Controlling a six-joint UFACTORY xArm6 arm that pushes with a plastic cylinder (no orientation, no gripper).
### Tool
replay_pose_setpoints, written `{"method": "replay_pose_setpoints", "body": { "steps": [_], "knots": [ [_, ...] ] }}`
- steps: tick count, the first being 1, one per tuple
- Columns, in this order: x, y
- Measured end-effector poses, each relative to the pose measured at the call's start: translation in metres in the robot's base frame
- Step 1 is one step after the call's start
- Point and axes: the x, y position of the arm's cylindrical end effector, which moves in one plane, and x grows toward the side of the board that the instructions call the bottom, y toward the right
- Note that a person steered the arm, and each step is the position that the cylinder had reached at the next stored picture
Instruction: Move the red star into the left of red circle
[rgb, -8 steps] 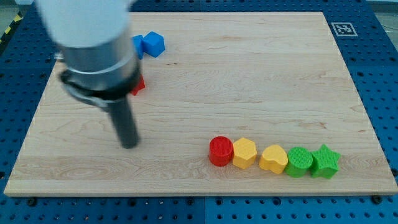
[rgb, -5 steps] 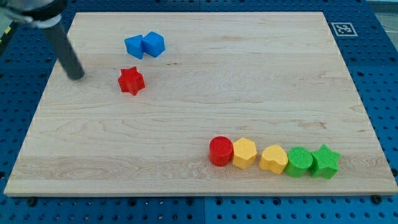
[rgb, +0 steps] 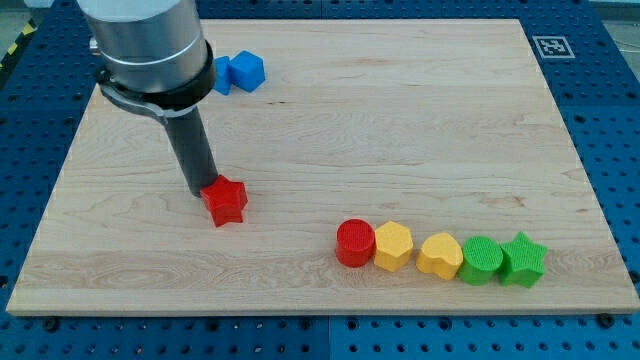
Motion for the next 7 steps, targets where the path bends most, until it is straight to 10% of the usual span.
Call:
{"method": "replay_pose_setpoints", "body": {
  "steps": [7],
  "knots": [
    [0.043,0.072]
  ]
}}
